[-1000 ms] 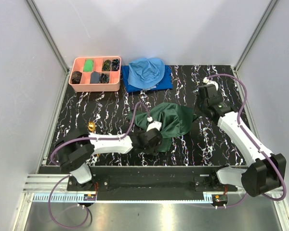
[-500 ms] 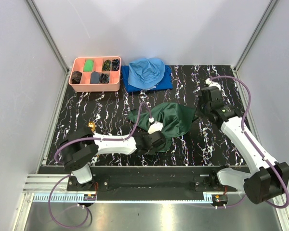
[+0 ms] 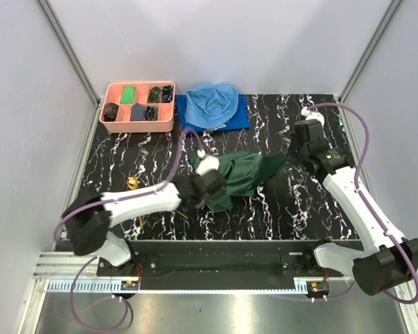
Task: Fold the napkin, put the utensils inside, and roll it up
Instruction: Flatten the napkin out
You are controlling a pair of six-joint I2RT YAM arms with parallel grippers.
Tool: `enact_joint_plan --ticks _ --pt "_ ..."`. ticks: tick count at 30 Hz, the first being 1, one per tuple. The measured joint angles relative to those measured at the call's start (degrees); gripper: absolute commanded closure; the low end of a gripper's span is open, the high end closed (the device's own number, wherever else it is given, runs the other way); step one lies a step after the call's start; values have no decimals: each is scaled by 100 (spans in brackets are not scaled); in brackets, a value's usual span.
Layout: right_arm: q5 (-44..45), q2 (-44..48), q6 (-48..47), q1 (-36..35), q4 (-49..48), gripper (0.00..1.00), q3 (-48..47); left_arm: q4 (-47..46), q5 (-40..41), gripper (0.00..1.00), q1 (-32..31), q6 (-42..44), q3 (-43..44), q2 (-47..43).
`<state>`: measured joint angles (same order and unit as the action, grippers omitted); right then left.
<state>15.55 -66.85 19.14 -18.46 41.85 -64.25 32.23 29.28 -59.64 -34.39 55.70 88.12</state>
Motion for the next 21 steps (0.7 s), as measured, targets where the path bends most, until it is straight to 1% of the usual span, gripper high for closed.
enact_joint_plan --ticks 5,8,11,17,20,21 --pt "367 -31 -275 0 269 100 -1287 481 914 100 741 962 1158 -946" --pt "579 -2 -485 0 319 100 -2057 568 1443 100 820 1740 1996 -1375" --pt "772 90 -728 0 363 100 -2592 590 1744 100 804 2437 2896 -1569" --pt "1268 192 -1180 0 815 100 -4017 678 1838 100 717 3320 4548 -1646" --pt "1521 168 -1314 -2 973 100 -4843 658 1646 100 601 3648 5300 -1655" --pt "1545 157 -1342 -2 979 100 -4970 619 1537 100 588 3740 5453 -1655"
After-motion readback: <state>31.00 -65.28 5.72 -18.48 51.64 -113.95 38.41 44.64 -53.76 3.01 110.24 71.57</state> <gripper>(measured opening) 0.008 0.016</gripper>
